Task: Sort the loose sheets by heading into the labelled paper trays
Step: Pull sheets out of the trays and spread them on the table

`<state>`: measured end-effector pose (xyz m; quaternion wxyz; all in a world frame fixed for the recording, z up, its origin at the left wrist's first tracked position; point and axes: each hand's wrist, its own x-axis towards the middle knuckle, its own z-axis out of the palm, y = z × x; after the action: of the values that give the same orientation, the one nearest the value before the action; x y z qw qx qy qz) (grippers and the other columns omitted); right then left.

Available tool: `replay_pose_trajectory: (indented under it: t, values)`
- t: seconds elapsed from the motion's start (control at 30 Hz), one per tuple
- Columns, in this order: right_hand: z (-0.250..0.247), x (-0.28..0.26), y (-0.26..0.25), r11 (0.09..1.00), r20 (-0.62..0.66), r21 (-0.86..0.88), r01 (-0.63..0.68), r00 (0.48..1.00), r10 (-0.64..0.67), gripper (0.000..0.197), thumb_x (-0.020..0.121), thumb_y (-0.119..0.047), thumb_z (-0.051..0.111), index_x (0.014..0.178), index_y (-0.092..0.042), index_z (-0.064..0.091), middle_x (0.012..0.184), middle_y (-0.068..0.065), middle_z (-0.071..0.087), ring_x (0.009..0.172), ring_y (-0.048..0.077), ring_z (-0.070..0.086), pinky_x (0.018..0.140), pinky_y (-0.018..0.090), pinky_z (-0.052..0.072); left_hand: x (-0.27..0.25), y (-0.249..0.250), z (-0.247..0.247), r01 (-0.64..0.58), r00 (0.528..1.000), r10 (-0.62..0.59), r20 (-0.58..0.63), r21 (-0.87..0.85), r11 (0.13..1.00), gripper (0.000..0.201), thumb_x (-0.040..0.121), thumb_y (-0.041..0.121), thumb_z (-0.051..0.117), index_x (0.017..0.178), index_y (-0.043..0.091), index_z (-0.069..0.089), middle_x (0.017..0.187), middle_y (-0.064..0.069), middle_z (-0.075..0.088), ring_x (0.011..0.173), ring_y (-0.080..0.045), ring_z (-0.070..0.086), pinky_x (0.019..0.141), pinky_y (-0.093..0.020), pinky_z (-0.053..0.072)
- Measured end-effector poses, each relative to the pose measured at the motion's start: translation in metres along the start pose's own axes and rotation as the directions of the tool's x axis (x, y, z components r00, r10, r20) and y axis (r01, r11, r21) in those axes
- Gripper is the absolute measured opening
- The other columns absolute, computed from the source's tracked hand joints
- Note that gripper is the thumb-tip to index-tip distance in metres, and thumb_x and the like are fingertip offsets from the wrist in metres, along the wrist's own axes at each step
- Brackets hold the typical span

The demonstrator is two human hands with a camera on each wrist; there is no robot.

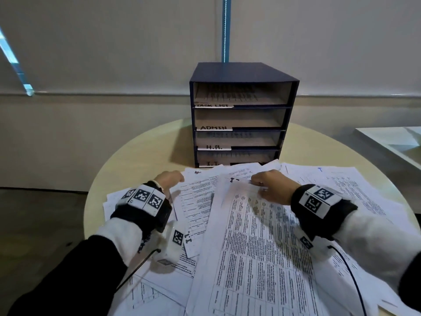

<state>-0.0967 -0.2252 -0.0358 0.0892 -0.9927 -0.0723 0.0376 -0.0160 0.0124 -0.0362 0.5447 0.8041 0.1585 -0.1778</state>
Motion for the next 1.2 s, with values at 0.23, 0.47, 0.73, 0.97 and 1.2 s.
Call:
replay_pose_trajectory:
  t: [0.23, 0.47, 0.73, 0.97, 1.2]
  values:
    - [0.006, 0.002, -0.001, 0.999, 0.008, 0.000, 0.050, 0.999, -0.050, 0.034, 0.084, 0.000, 0.050, 0.116, -0.010, 0.060, 0.120, 0.007, 0.061, 0.111, 0.025, 0.054, 0.096, 0.040, 0.043, -0.001, -0.017, 0.009, -0.174, 0.977, 0.193, -0.088, 0.186, 0.967, 0.033, 0.081, -0.001, 0.052, 0.113, -0.009, 0.056, 0.119, -0.028, 0.059, 0.109, -0.041, 0.058, 0.091, -0.048, 0.051]
    - [-0.003, -0.003, -0.006, 0.987, -0.113, 0.062, 0.148, 0.984, -0.141, 0.021, 0.082, 0.001, 0.057, 0.100, -0.002, 0.069, 0.134, 0.010, 0.048, 0.114, 0.024, 0.054, 0.092, 0.028, 0.042, -0.016, 0.002, 0.016, -0.470, 0.860, 0.508, -0.046, 0.319, 0.823, 0.024, 0.094, 0.008, 0.048, 0.110, 0.006, 0.065, 0.112, -0.010, 0.065, 0.100, -0.025, 0.059, 0.079, -0.023, 0.040]
    - [-0.047, -0.002, -0.005, 0.988, -0.321, 0.079, 0.130, 0.942, -0.098, 0.025, 0.082, 0.003, 0.060, 0.104, -0.003, 0.069, 0.145, 0.010, 0.040, 0.134, 0.022, 0.038, 0.102, 0.026, 0.035, -0.038, 0.059, 0.000, -0.723, 0.664, 0.694, 0.278, 0.475, 0.501, 0.016, 0.094, 0.009, 0.048, 0.097, 0.004, 0.064, 0.085, 0.008, 0.055, 0.068, 0.000, 0.047, 0.059, -0.013, 0.035]
    - [-0.067, -0.005, 0.001, 0.983, -0.358, 0.178, -0.050, 0.927, 0.112, 0.020, 0.083, 0.000, 0.061, 0.100, -0.005, 0.071, 0.094, 0.007, 0.067, 0.089, 0.019, 0.057, 0.070, 0.014, 0.034, -0.044, 0.078, -0.010, -0.728, 0.678, 0.518, 0.522, 0.377, 0.573, 0.006, 0.087, 0.016, 0.061, 0.093, 0.015, 0.064, 0.088, 0.005, 0.068, 0.072, -0.005, 0.066, 0.066, -0.019, 0.052]
    - [-0.063, -0.020, 0.027, 0.934, -0.327, 0.300, -0.193, 0.899, 0.291, 0.016, 0.081, 0.003, 0.057, 0.083, -0.006, 0.070, 0.072, 0.005, 0.057, 0.077, 0.018, 0.050, 0.054, 0.018, 0.035, -0.016, 0.038, -0.016, -0.516, 0.844, 0.363, 0.395, 0.412, 0.751, 0.018, 0.088, 0.004, 0.057, 0.106, 0.002, 0.059, 0.102, -0.009, 0.065, 0.084, -0.018, 0.063, 0.069, -0.018, 0.055]
